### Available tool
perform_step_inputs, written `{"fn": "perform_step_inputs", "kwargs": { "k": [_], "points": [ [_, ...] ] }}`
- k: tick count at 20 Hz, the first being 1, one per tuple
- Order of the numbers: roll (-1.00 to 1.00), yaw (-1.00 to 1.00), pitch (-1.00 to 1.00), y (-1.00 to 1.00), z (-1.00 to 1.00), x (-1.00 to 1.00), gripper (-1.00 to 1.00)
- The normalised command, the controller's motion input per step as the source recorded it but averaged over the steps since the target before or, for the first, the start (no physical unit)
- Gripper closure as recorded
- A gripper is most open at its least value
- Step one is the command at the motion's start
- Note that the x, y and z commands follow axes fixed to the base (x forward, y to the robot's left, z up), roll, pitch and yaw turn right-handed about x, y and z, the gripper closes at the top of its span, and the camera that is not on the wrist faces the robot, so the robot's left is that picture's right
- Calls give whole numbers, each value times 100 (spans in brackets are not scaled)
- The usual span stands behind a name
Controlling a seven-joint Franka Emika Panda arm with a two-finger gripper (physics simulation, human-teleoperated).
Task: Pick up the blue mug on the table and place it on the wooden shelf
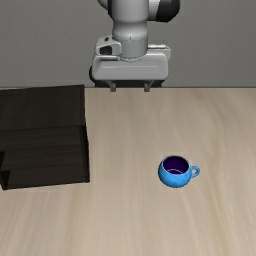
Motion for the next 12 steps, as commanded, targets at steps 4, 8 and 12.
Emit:
{"fn": "perform_step_inputs", "kwargs": {
  "k": [4,8,12],
  "points": [
    [0,0,0,0,0,100,-100],
    [0,0,0,100,0,0,-100],
    [0,0,0,100,0,0,-100]
  ]
}}
